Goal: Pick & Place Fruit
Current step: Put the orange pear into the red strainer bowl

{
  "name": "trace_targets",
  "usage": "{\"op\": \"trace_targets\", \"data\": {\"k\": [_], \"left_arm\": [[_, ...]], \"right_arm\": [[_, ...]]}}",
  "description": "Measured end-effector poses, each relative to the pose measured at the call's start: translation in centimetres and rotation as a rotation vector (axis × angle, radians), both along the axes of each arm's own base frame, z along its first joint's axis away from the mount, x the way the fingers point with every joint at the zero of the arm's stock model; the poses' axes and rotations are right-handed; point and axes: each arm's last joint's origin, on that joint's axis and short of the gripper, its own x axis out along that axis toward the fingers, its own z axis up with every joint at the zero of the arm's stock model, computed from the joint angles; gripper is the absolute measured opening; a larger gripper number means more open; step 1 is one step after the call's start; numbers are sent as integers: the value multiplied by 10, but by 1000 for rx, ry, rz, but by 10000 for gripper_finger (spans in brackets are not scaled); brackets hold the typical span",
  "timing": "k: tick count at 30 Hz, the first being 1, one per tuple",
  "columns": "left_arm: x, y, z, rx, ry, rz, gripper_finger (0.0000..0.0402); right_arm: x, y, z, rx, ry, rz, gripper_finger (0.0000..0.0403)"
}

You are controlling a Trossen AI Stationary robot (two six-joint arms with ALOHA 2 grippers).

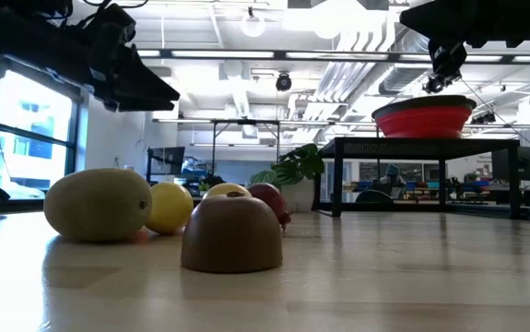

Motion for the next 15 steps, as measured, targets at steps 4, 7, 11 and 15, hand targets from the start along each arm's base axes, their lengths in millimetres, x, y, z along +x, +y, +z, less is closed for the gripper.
{"op": "trace_targets", "data": {"k": [4,7,11,15], "left_arm": [[1,-2,-1,-21,12,-85,291],[1,-3,-2,-36,15,-109,292],[1,-2,0,-63,-16,-54,292],[3,-2,-1,-85,-35,-49,292]], "right_arm": [[0,0,0,0,0,0,3],[0,0,0,0,0,0,3],[0,0,0,-1,1,0,3],[0,0,0,-18,3,-1,3]]}}
